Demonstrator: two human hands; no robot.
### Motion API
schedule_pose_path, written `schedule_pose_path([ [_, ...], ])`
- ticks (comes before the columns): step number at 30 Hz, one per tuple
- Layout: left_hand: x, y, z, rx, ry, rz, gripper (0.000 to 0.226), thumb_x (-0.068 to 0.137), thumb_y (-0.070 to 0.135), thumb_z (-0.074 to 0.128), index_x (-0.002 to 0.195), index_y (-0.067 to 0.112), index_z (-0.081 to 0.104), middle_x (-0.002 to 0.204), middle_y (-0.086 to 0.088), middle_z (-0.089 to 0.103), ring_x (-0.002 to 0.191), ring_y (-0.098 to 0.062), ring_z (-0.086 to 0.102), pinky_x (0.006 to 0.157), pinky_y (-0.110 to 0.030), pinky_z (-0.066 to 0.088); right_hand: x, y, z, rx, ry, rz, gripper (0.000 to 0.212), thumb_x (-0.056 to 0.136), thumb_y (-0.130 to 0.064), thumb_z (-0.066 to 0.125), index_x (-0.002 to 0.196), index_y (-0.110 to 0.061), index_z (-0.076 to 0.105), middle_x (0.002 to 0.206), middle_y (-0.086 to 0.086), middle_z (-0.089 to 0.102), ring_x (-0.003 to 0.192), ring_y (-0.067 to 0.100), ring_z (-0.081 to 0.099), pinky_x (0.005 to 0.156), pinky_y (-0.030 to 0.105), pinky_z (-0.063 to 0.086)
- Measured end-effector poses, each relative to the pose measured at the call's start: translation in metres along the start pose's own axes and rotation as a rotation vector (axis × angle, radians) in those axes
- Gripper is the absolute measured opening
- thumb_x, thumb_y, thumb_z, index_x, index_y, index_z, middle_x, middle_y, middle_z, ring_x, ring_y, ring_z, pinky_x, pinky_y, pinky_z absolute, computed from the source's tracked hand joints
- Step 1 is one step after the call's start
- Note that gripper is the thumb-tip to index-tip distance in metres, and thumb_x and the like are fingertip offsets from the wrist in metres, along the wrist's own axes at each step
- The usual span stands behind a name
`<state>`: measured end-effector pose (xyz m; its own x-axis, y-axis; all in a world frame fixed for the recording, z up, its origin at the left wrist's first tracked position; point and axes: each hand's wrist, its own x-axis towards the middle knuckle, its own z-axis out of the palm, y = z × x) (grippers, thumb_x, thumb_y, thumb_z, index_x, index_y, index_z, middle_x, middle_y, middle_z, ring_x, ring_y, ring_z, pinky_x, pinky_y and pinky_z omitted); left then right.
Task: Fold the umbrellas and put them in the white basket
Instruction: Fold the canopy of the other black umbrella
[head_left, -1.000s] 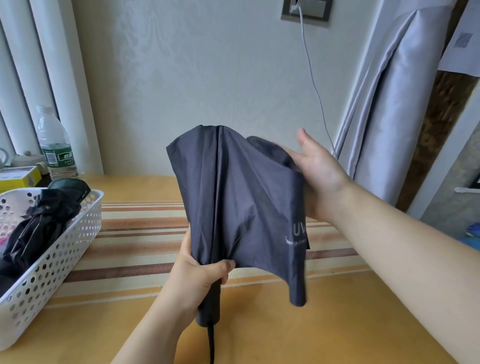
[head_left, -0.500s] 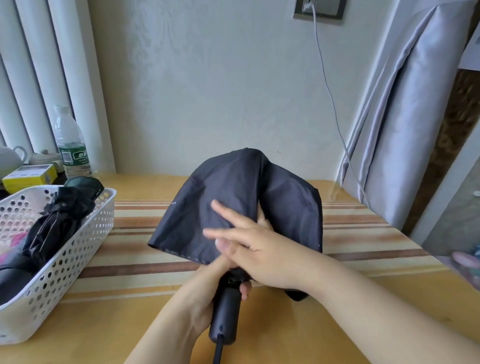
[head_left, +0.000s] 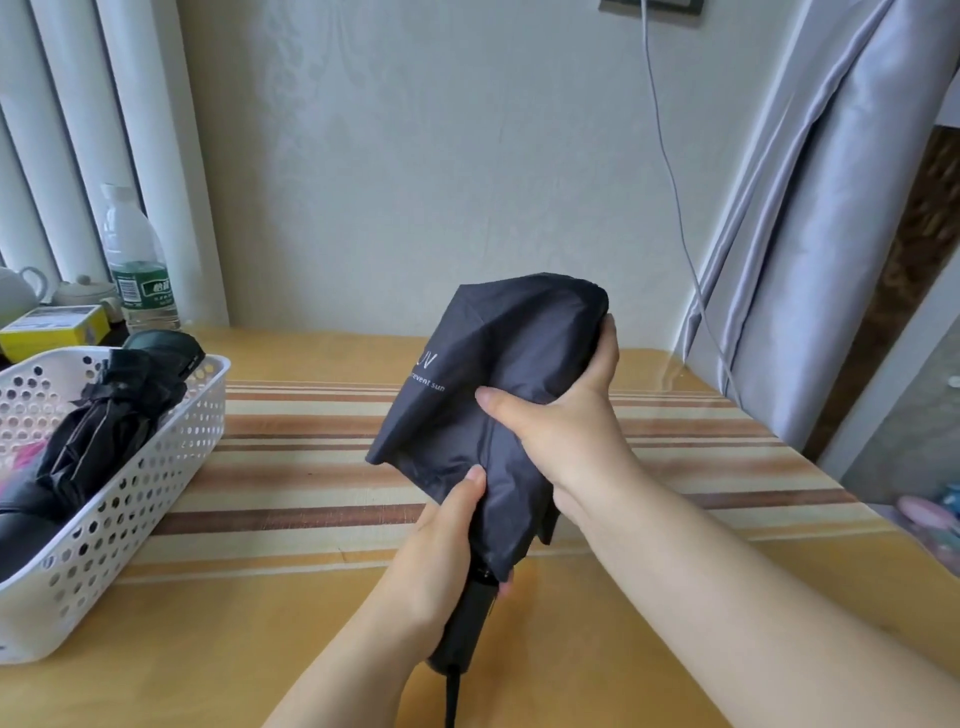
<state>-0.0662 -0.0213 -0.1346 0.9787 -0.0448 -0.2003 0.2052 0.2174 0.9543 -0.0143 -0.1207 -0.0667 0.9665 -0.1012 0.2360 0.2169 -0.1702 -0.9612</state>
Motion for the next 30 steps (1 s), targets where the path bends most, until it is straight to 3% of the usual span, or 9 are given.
schedule_pose_path([
  [3,-0.004,0.004,0.003,0.029,0.047,0.067,0.042,0.095,0.051,0.043,0.107,0.014,0.057,0.072,-0.012,0.067,0.061,-0.019,0.063,0.058,-0.025,0.052,0.003,0.0,0.001,0.05,0.072,-0.02,0.111,0.076,-0.005,0.073,0.146,-0.054,0.003,0.104,-0.03,0.044,0.087,-0.004,0.053,0.089,0.033,0.049],
  [6,0.001,-0.001,0.004,0.256,0.267,0.264,0.065,0.09,0.047,0.051,0.146,0.035,0.019,0.08,0.009,0.068,0.076,-0.013,0.065,0.071,-0.03,0.051,0.007,0.003,0.0,0.006,0.18,-0.068,0.111,0.075,-0.005,0.07,0.145,-0.055,0.001,0.13,-0.018,0.046,0.095,0.002,0.055,0.094,0.034,0.048],
  [10,-0.002,-0.012,0.007,0.837,0.41,0.737,0.085,0.075,0.053,0.054,0.147,0.022,0.02,0.11,0.005,0.056,0.087,-0.013,0.062,0.061,-0.019,0.045,0.004,0.002,0.003,-0.047,0.286,-0.181,0.112,0.067,-0.012,0.068,0.139,-0.063,-0.003,0.149,-0.011,0.035,0.133,0.018,0.042,0.108,0.044,0.041],
  [13,0.0,-0.017,0.013,1.021,0.3,0.69,0.097,0.064,0.068,0.036,0.147,0.046,-0.01,0.114,0.011,0.04,0.085,-0.012,0.059,0.053,-0.015,0.037,0.003,0.006,0.01,0.0,0.258,-0.253,0.113,0.071,-0.007,0.069,0.137,-0.065,-0.001,0.15,-0.013,0.034,0.136,0.014,0.039,0.109,0.043,0.04],
  [15,0.0,-0.012,0.009,0.838,0.298,0.659,0.092,0.068,0.066,0.044,0.14,0.055,-0.012,0.112,0.022,0.041,0.094,-0.007,0.056,0.062,-0.016,0.039,-0.003,0.007,0.017,0.081,0.205,-0.275,0.114,0.07,-0.006,0.07,0.138,-0.065,0.0,0.149,-0.014,0.033,0.136,0.009,0.039,0.109,0.041,0.04],
  [18,0.003,-0.002,-0.001,0.443,0.22,0.581,0.079,0.075,0.029,0.076,0.125,0.063,0.025,0.088,0.04,0.061,0.089,0.015,0.058,0.068,-0.006,0.043,-0.012,0.002,0.023,0.073,0.139,-0.272,0.116,0.066,-0.014,0.075,0.134,-0.07,0.001,0.144,-0.018,0.035,0.134,0.008,0.04,0.109,0.04,0.04],
  [23,0.003,0.011,-0.012,-0.07,-0.025,0.278,0.043,0.07,0.004,0.082,0.105,0.017,0.06,0.062,-0.003,0.06,0.046,-0.018,0.05,0.046,-0.027,0.045,0.001,-0.013,-0.01,-0.176,-0.091,-0.171,0.09,0.07,-0.061,0.068,0.145,-0.052,0.019,0.142,-0.008,0.045,0.123,0.008,0.05,0.105,0.037,0.043],
  [27,0.003,0.014,-0.018,-0.265,-0.095,0.163,0.045,0.059,0.01,0.076,0.1,0.011,0.057,0.063,-0.013,0.057,0.042,-0.02,0.045,0.044,-0.028,0.044,0.022,-0.023,-0.063,-0.631,0.04,-0.129,0.067,0.086,-0.05,0.06,0.144,-0.027,0.037,0.138,-0.001,0.04,0.127,0.018,0.044,0.11,0.036,0.035],
  [30,0.004,0.012,-0.018,-0.33,-0.143,0.125,0.047,0.055,0.001,0.072,0.098,0.01,0.056,0.065,-0.012,0.062,0.043,-0.02,0.05,0.046,-0.027,0.049,0.026,-0.02,-0.08,-0.565,-0.088,0.019,0.034,0.085,-0.042,0.067,0.112,-0.022,0.062,0.112,-0.003,0.066,0.102,0.018,0.064,0.094,0.042,0.051],
])
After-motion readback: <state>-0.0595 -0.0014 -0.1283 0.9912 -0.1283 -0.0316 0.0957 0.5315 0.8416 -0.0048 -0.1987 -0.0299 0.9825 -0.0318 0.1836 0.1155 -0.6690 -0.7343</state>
